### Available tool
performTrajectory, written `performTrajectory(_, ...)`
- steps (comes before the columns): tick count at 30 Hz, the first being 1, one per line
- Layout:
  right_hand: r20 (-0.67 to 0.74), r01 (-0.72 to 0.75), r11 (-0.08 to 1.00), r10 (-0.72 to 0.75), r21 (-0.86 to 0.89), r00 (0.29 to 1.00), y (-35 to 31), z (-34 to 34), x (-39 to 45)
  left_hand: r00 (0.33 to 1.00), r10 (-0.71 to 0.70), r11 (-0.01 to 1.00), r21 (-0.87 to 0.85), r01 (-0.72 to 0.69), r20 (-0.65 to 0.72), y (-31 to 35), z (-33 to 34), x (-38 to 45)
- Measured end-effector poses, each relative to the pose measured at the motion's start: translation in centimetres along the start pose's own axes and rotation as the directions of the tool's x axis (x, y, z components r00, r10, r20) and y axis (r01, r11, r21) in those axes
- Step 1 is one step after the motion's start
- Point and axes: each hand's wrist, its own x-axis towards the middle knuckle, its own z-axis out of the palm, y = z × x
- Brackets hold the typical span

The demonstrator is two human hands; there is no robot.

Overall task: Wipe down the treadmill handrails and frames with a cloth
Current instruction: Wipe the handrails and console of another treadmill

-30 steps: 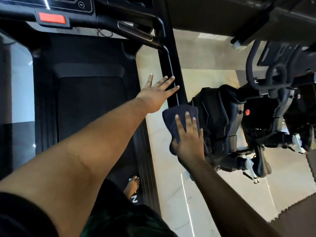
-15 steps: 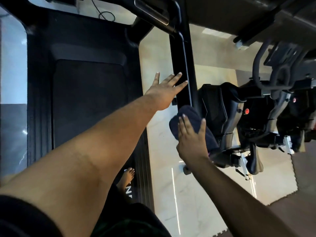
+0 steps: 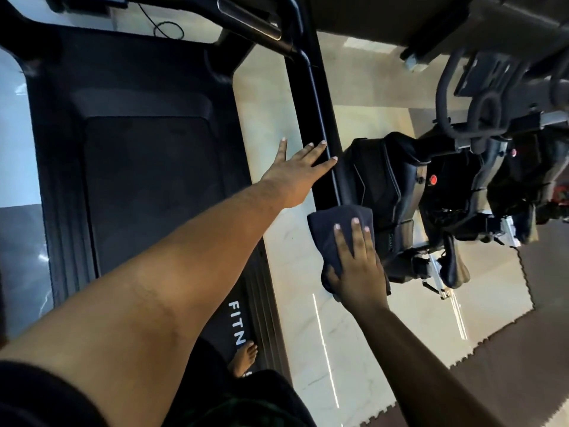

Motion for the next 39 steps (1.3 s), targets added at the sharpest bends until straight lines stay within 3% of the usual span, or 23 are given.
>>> performTrajectory(4,-0.022,-0.016,0.998,0.015,-0.063,1.0,-1.5,-0.9,3.6,0.999,-0.016,0.999,0.04,0.015,0.029,1.3,-0.2,-0.5)
performTrajectory(7,-0.037,-0.005,0.976,-0.003,-0.219,0.999,-2.6,-1.0,4.8,0.998,-0.057,0.997,0.051,0.055,0.032,2.1,-0.1,-1.1)
performTrajectory(11,0.091,0.241,0.856,-0.224,-0.457,0.97,-0.4,0.7,0.5,0.994,-0.099,0.995,0.032,0.098,0.042,4.4,1.2,-2.6)
performTrajectory(13,0.083,0.288,0.884,-0.278,-0.367,0.957,1.7,1.6,-2.1,0.994,-0.1,0.995,0.024,0.099,0.037,5.9,2.1,-3.6)
performTrajectory(16,-0.03,0.259,0.965,-0.261,-0.043,0.965,4.7,1.9,-4.7,0.993,-0.12,0.992,-0.034,0.12,0.019,8.3,3.9,-5.3)
performTrajectory(19,-0.061,0.266,0.955,-0.26,0.132,0.964,5.6,1.5,-4.7,0.967,-0.253,0.928,-0.278,0.249,0.021,11.1,5.0,-7.4)
performTrajectory(20,-0.086,0.257,0.949,-0.245,0.182,0.966,5.3,1.6,-4.6,0.94,-0.338,0.843,-0.433,0.319,0.035,12.0,5.3,-8.1)
performTrajectory(21,-0.133,0.251,0.937,-0.224,0.245,0.965,5.2,1.5,-5.0,0.907,-0.416,0.697,-0.615,0.367,0.07,13.3,5.1,-9.2)
performTrajectory(22,-0.166,0.234,0.921,-0.189,0.313,0.968,4.9,1.5,-5.5,0.875,-0.463,0.479,-0.791,0.382,0.142,14.6,4.8,-10.3)
performTrajectory(23,-0.195,0.22,0.897,-0.154,0.383,0.969,4.7,1.4,-6.6,0.852,-0.481,0.292,-0.879,0.378,0.206,16.0,4.2,-11.5)
performTrajectory(24,-0.217,0.21,0.875,-0.124,0.436,0.968,4.5,1.6,-7.5,0.852,-0.464,0.207,-0.906,0.37,0.242,17.1,3.9,-12.5)
performTrajectory(27,-0.246,0.218,0.818,-0.097,0.532,0.964,4.7,2.0,-10.5,0.862,-0.466,0.297,-0.882,0.365,0.2,19.8,3.8,-15.1)
performTrajectory(31,-0.194,0.203,0.678,-0.091,0.707,0.977,6.1,0.9,-13.2,0.87,-0.468,0.232,-0.928,0.29,0.155,22.5,2.0,-17.3)
performTrajectory(34,-0.186,0.178,0.558,-0.043,0.811,0.982,7.4,-1.0,-14.4,0.907,-0.397,0.264,-0.929,0.259,0.14,24.0,0.6,-18.3)
performTrajectory(39,-0.162,0.142,0.514,-0.006,0.846,0.987,8.3,-3.2,-14.7,0.935,-0.334,0.213,-0.957,0.195,0.117,24.4,-1.0,-18.7)
